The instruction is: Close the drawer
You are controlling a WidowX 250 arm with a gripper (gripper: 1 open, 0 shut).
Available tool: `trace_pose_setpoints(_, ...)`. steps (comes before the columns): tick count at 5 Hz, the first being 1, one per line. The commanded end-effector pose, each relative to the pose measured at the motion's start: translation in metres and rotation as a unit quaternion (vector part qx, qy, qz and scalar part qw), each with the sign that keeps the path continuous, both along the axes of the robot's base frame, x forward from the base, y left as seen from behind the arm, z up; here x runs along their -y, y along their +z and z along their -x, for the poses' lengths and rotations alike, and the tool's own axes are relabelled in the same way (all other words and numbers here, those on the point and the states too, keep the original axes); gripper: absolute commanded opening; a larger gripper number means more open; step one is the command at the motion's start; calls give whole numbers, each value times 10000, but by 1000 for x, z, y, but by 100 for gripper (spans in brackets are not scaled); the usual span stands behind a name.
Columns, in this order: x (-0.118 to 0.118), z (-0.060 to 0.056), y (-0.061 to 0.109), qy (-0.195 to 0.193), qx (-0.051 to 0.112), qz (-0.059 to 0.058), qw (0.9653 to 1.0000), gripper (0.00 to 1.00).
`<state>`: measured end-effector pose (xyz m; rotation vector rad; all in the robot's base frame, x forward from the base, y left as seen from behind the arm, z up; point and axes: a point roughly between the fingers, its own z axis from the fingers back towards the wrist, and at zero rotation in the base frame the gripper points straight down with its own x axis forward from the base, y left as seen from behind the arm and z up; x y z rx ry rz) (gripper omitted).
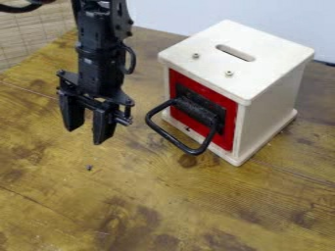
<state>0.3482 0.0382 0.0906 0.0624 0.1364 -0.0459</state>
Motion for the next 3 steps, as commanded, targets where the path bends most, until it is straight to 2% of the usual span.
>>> trace_pose_setpoints(1, 10, 0, 42, -125, 602, 43, 9981, 0)
trace_pose_setpoints(2, 9, 0, 41, -143, 564, 53, 9983, 100)
trace_pose_setpoints(3, 8, 1, 39, -162, 528, 62, 9985, 100)
